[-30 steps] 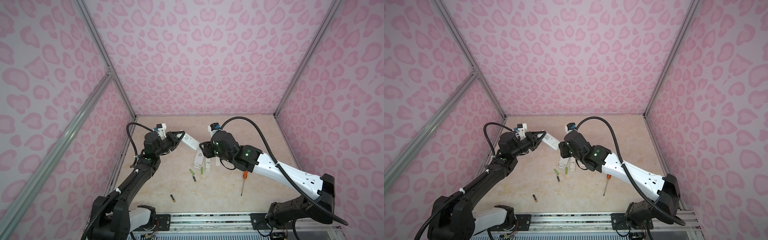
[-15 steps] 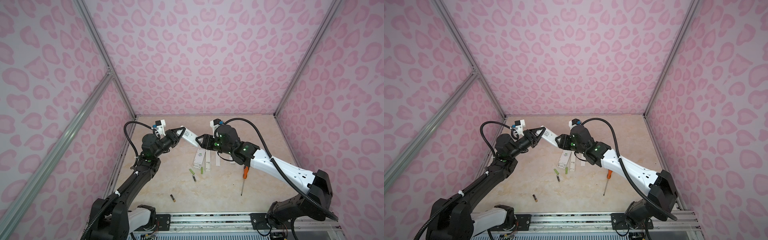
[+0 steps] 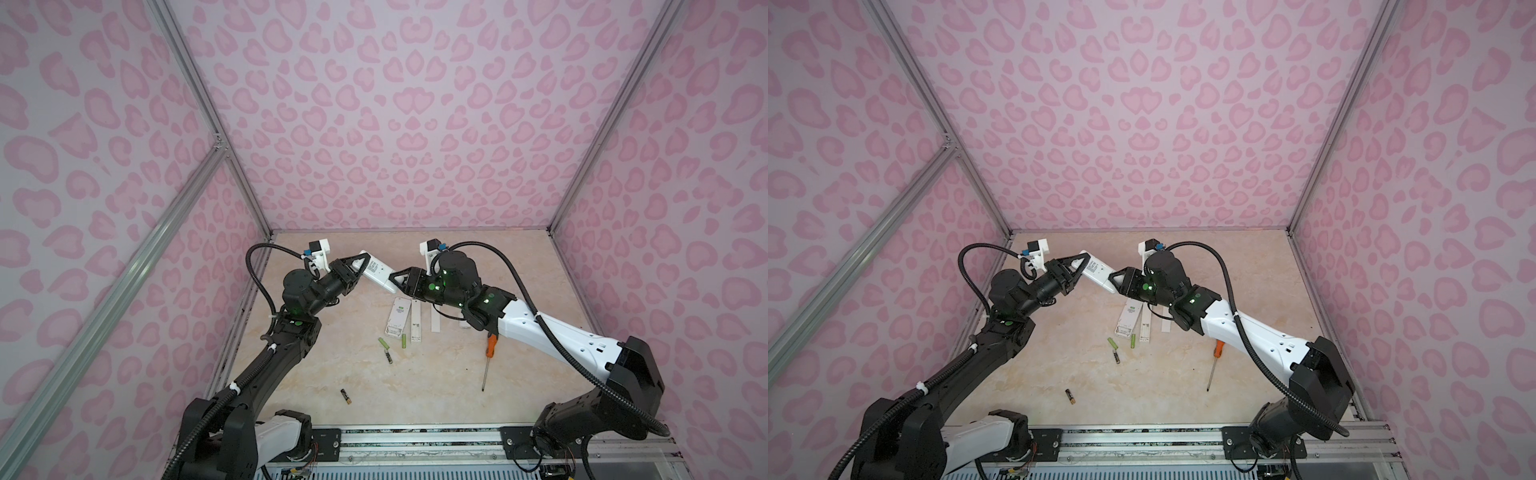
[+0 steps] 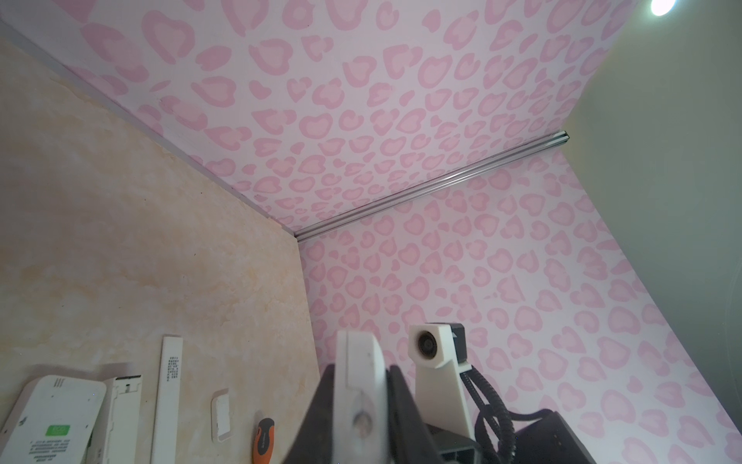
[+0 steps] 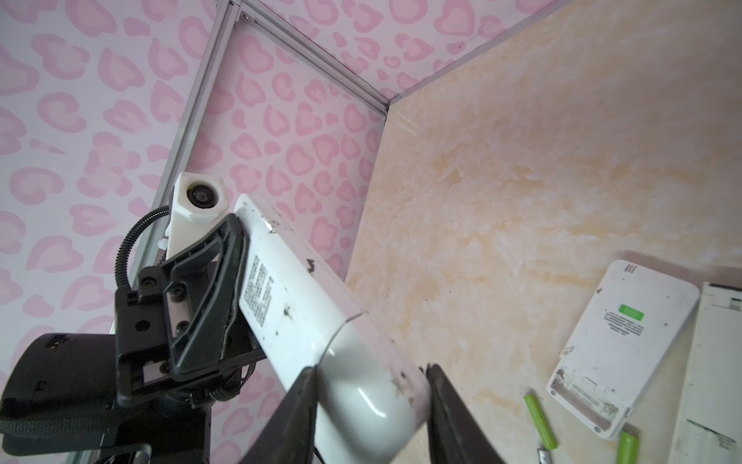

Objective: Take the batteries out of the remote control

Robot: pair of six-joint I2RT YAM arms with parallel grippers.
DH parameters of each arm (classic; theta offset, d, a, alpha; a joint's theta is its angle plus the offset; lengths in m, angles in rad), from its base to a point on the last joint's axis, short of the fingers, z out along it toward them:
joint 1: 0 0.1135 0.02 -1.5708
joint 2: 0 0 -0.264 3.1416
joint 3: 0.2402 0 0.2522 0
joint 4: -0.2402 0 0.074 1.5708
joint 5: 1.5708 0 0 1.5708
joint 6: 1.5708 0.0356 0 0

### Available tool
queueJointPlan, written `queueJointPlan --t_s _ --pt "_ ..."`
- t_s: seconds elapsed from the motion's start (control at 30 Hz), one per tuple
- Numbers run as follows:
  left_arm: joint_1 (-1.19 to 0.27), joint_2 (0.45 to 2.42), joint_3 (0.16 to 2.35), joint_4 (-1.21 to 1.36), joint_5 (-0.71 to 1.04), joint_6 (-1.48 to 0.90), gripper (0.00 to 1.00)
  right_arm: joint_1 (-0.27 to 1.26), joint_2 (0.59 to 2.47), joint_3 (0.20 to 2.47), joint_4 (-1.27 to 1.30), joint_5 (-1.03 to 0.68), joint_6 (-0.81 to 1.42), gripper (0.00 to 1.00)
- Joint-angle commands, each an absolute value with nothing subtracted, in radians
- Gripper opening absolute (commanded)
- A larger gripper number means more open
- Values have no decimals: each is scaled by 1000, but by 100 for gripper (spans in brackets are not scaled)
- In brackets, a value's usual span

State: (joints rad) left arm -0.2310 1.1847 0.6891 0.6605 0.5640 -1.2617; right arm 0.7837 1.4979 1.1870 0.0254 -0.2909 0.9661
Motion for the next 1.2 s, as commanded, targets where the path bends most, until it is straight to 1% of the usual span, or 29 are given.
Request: queueJointPlan --t_s 0.0,0.1,0.27,0.47,0.63,0.77,0.93,1.17 --pt "-232 1169 686 747 583 -1260 3 782 1499 1172 34 -295 982 39" --pt "-233 1166 679 748 578 -1260 3 781 1485 1157 29 -291 982 39" --pt "-232 1161 672 749 569 -1256 3 777 1462 1117 27 -279 990 46" --pt "-231 1160 674 749 571 -1254 3 776 1456 1092 45 -294 1009 45" --pt "-230 1155 668 746 569 -1249 3 775 1452 1091 57 -306 1017 37" --pt "-228 1151 662 732 568 -1237 3 775 1439 1095 51 -300 1011 27" --pt "-227 1152 642 732 566 -1233 3 773 1429 1097 44 -290 1006 23" --pt "-226 1150 637 731 566 -1233 3 773 1439 1103 70 -302 1020 14"
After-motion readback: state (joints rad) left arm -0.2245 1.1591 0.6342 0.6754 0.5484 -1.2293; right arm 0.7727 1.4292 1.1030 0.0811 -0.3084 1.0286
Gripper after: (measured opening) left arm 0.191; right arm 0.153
